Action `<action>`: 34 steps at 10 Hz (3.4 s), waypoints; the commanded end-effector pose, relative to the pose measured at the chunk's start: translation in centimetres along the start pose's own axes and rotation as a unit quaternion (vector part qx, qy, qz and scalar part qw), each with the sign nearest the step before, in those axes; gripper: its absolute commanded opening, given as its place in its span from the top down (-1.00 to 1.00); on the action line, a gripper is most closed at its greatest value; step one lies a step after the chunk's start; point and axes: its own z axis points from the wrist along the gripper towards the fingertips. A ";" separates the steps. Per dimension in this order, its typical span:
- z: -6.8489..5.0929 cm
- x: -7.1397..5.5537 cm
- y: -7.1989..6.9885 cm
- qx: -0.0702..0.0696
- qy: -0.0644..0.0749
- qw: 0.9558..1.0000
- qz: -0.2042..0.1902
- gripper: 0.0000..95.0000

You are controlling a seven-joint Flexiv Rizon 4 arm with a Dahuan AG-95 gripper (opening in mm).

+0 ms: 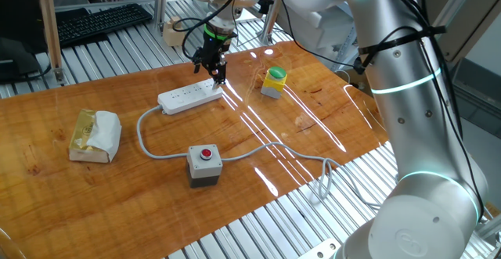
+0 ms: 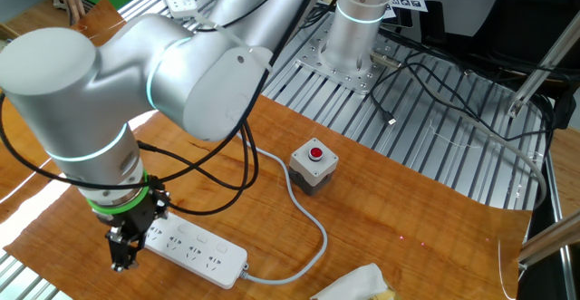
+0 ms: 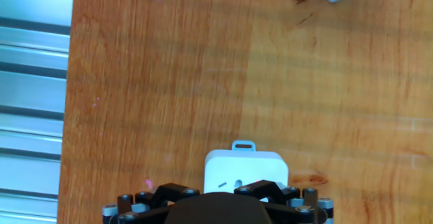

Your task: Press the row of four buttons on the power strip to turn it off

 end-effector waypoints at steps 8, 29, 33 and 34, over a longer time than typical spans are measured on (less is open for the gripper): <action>1.0 0.2 0.3 -0.014 -0.007 1.000 -0.003 -1.00; -6.1 5.6 -7.2 0.028 -0.002 0.737 -0.676 1.00; -5.7 7.7 -8.2 0.033 -0.032 0.703 -0.710 1.00; -6.0 8.4 -8.5 0.030 -0.036 0.703 -0.709 1.00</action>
